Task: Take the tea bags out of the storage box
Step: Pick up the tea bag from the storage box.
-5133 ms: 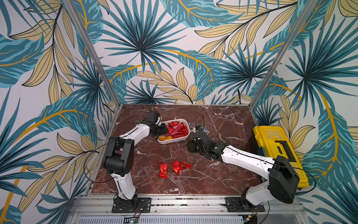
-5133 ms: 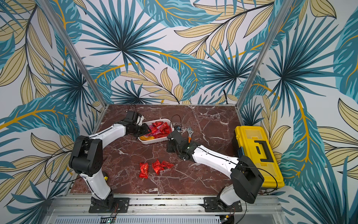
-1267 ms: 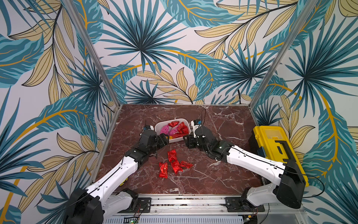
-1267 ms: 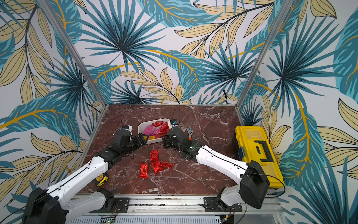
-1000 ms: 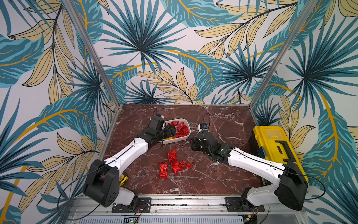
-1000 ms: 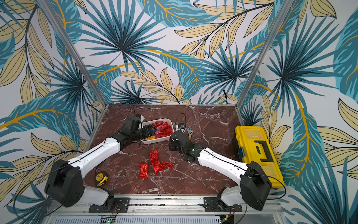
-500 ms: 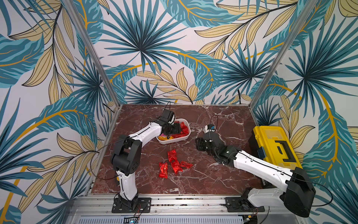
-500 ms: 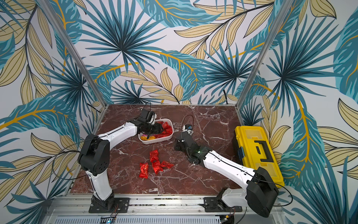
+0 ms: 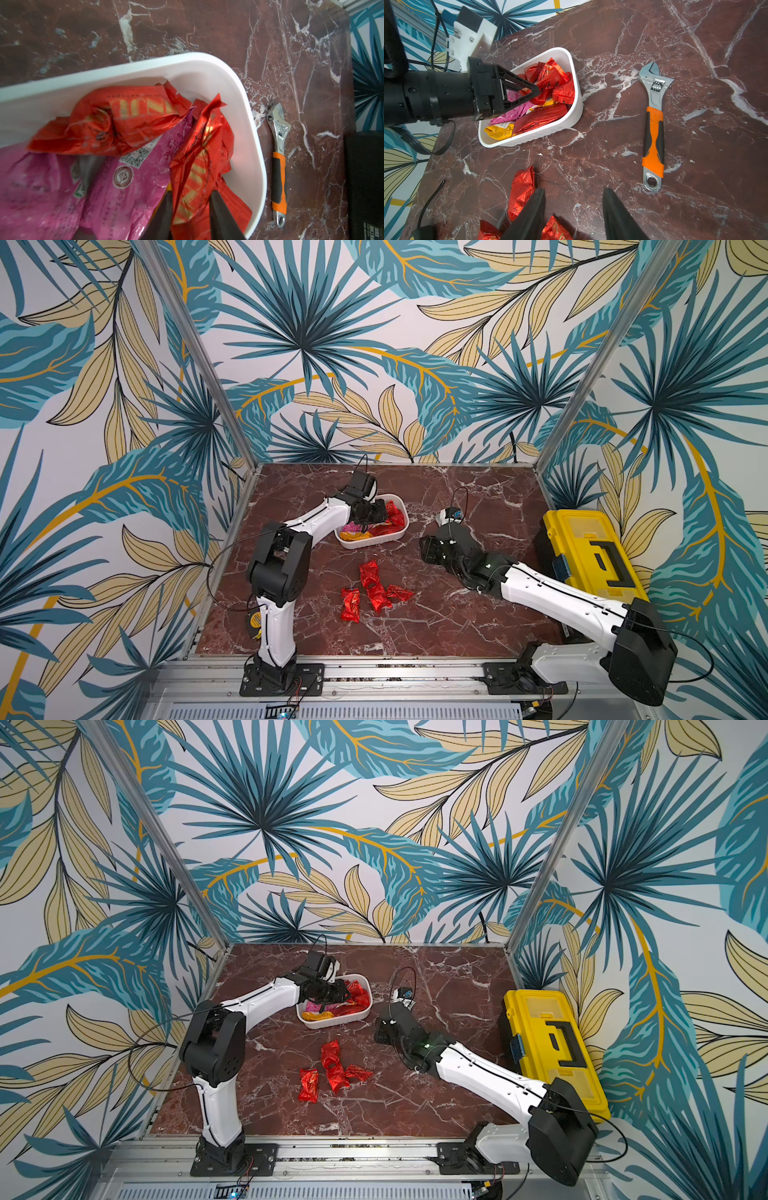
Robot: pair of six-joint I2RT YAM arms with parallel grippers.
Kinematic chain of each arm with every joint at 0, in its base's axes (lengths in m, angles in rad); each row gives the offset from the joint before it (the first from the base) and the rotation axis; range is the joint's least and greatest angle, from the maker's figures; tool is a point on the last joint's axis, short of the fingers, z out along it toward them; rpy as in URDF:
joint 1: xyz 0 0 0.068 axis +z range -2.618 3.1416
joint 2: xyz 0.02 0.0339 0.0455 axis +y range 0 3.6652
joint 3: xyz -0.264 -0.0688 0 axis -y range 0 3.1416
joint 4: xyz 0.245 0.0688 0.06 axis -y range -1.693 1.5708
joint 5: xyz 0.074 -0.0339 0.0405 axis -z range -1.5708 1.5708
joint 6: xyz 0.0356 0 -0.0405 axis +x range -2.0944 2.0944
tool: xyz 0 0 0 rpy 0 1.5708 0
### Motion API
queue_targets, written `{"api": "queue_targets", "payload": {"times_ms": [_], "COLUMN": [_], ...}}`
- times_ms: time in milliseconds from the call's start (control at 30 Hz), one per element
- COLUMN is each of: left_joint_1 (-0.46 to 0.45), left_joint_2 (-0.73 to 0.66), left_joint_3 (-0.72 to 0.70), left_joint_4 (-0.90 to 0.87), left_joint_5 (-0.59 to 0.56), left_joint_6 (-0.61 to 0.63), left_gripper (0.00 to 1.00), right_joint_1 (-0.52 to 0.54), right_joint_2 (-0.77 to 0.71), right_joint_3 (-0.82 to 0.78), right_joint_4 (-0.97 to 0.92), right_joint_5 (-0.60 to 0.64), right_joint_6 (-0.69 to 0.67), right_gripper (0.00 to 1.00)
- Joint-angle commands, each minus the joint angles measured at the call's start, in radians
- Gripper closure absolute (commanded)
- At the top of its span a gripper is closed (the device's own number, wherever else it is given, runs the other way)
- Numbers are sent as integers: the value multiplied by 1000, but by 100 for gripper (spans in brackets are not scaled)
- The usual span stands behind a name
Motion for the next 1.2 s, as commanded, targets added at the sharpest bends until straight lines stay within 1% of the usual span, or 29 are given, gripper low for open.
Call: {"api": "queue_targets", "payload": {"times_ms": [0,133,233,400,467,567,733,900,1033,1167], "left_joint_1": [4,4,5,5,6,3,-22,-65,-90,-107], "left_joint_2": [8,-9,-44,-135,-192,-283,-420,-552,-624,-674], "left_joint_3": [38,28,5,-73,-137,-244,-406,-532,-610,-662], "left_joint_4": [26,33,52,102,144,265,398,481,546,586], "left_joint_5": [15,17,17,42,65,108,178,219,253,274], "left_joint_6": [9,13,5,-43,-84,-153,-246,-309,-353,-370], "left_gripper": [77,90,94,95,95,95,95,95,95,95], "right_joint_1": [-3,-5,-5,-12,-18,-34,-70,-91,-92,-93], "right_joint_2": [-14,-23,-34,-49,-54,-62,-61,-32,-1,16], "right_joint_3": [-24,-26,-24,-17,-18,-24,-39,-28,-17,-14], "right_joint_4": [0,2,5,20,38,79,195,285,319,349], "right_joint_5": [-8,-14,-23,-67,-96,-146,-254,-338,-367,-379], "right_joint_6": [12,16,21,41,58,85,121,138,146,162], "right_gripper": [50,50,50,49,43,36,27,25,25,27]}}
